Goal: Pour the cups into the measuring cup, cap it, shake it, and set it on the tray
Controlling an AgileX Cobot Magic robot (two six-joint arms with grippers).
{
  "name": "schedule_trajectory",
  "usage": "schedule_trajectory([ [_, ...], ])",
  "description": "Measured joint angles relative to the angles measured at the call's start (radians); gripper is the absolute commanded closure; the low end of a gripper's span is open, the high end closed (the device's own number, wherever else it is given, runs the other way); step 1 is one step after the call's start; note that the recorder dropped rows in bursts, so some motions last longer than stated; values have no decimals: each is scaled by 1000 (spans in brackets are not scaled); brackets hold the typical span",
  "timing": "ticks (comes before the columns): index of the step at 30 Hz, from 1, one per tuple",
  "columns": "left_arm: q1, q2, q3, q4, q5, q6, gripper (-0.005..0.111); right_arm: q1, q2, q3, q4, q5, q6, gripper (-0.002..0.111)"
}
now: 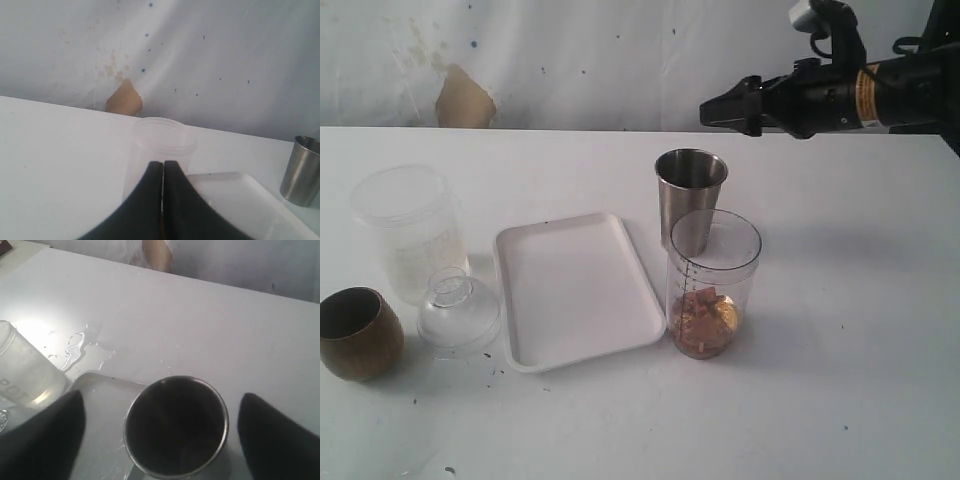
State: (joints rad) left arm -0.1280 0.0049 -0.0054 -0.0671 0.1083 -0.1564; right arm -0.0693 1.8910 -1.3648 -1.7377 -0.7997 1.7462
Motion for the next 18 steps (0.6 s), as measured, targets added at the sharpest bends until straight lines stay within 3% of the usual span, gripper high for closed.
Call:
schedule_trajectory([
  [3, 0, 0, 0, 0, 0, 0, 106, -16, -24, 30, 0, -23, 9, 93],
  [5, 0, 0, 0, 0, 0, 0, 106, -33, -42, 56, 0, -59, 14, 108],
  [13, 0, 0, 0, 0, 0, 0, 106, -99, -130, 178, -3, -99, 21, 108],
  [18, 0, 0, 0, 0, 0, 0, 106, -94, -274, 312, -12, 204, -32, 108],
])
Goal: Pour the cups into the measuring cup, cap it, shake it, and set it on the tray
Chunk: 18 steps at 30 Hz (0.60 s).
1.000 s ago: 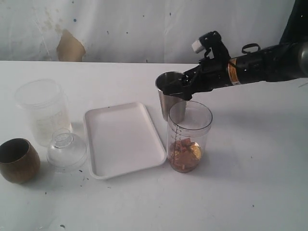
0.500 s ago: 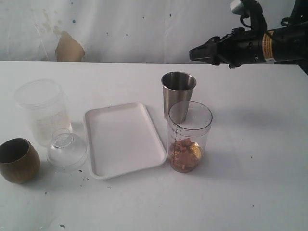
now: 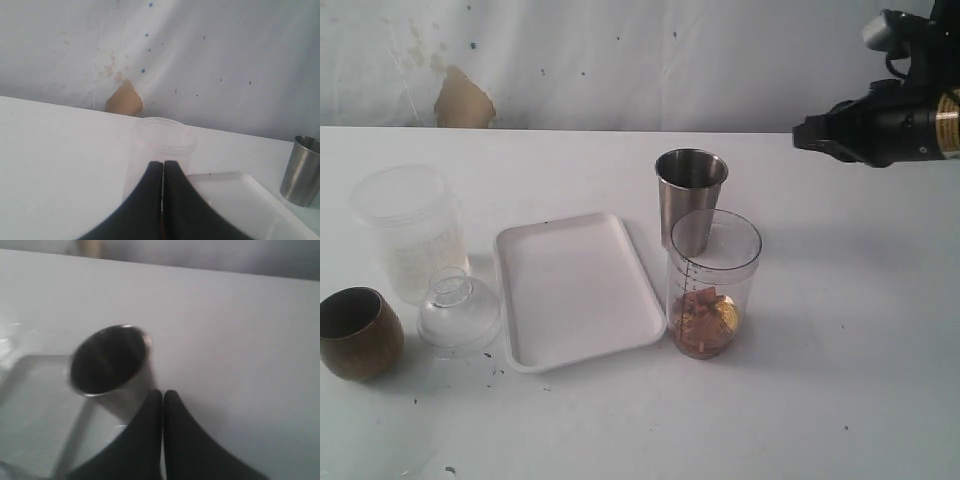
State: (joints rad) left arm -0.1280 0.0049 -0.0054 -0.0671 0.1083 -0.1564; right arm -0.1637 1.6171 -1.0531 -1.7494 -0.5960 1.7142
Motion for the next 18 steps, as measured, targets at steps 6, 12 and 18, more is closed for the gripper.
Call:
schedule_trajectory([
  [6, 0, 0, 0, 0, 0, 0, 106, 38, -219, 150, -5, 526, -152, 108],
  [12, 0, 0, 0, 0, 0, 0, 106, 92, -304, 176, 313, 918, -610, 108],
  [18, 0, 0, 0, 0, 0, 0, 106, 149, -184, -20, 1015, 1352, -1313, 108],
])
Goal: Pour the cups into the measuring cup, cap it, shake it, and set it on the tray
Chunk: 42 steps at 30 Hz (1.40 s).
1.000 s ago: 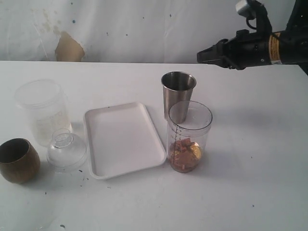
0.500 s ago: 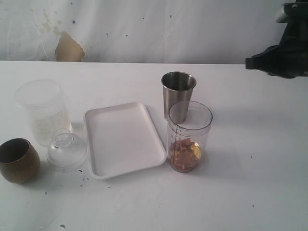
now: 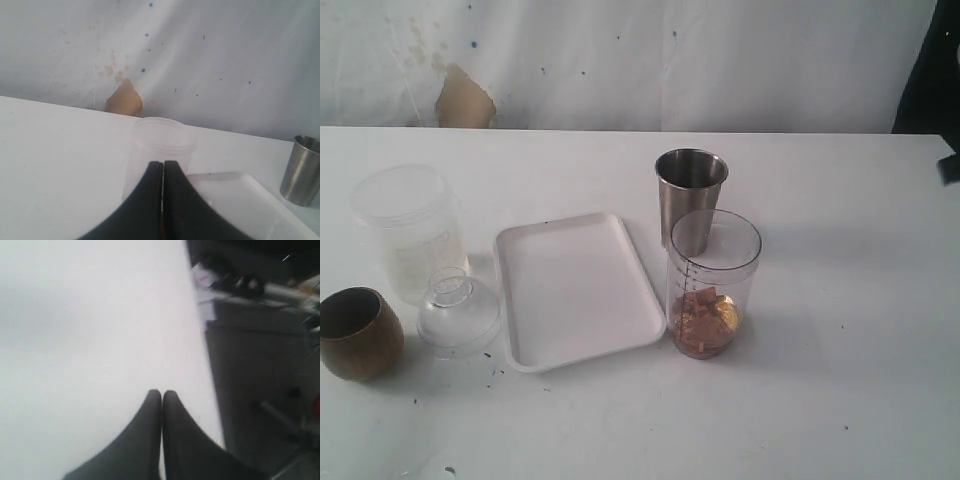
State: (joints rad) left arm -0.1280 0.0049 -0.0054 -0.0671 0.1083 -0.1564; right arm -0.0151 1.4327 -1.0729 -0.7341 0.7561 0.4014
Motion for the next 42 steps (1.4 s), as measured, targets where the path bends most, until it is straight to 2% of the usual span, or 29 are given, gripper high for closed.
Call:
schedule_trajectory([
  [3, 0, 0, 0, 0, 0, 0, 106, 27, 36, -79, 351, 145, -250, 108],
  [6, 0, 0, 0, 0, 0, 0, 106, 54, 31, -122, 597, 227, -410, 108],
  [10, 0, 0, 0, 0, 0, 0, 106, 79, -28, -131, 752, 244, -482, 108],
  [14, 0, 0, 0, 0, 0, 0, 106, 93, -191, -70, 877, 142, -499, 108],
  [17, 0, 0, 0, 0, 0, 0, 106, 95, -347, 34, 929, 19, -499, 108],
  [23, 0, 0, 0, 0, 0, 0, 106, 95, -712, 347, 946, -206, -499, 108],
  [27, 0, 0, 0, 0, -31, 0, 106, 95, -962, 520, 959, -274, -491, 108],
  [34, 0, 0, 0, -34, -171, -2, 106, 95, -1375, 737, 1001, -352, -446, 108],
  [42, 0, -1, 0, -78, -290, -124, 107, 95, -1424, 872, 1073, -456, -429, 108],
])
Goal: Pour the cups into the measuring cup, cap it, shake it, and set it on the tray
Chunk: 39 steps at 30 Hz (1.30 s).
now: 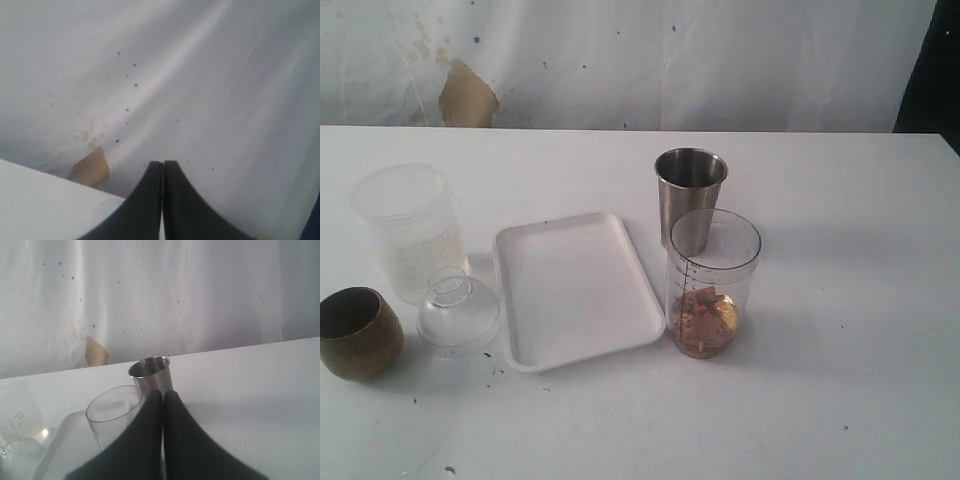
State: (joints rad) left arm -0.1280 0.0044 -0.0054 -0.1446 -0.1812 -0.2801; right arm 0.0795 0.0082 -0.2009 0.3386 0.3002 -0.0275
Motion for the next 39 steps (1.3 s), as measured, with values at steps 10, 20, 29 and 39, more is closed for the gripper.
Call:
schedule_trajectory([
  [10, 0, -2, -127, 51, -4, -96, 107, 0, 0, 195, -38, -202, 0, 108],
  [20, -23, 305, -527, 90, 508, 226, 107, 0, 0, 195, -97, -189, -2, 108],
  [29, -203, 734, -748, 50, 955, 404, 107, 0, 0, 195, -97, -180, -2, 108],
  [39, -331, 1173, -848, 52, 952, 417, 33, 0, 0, 195, -97, -179, -2, 108],
])
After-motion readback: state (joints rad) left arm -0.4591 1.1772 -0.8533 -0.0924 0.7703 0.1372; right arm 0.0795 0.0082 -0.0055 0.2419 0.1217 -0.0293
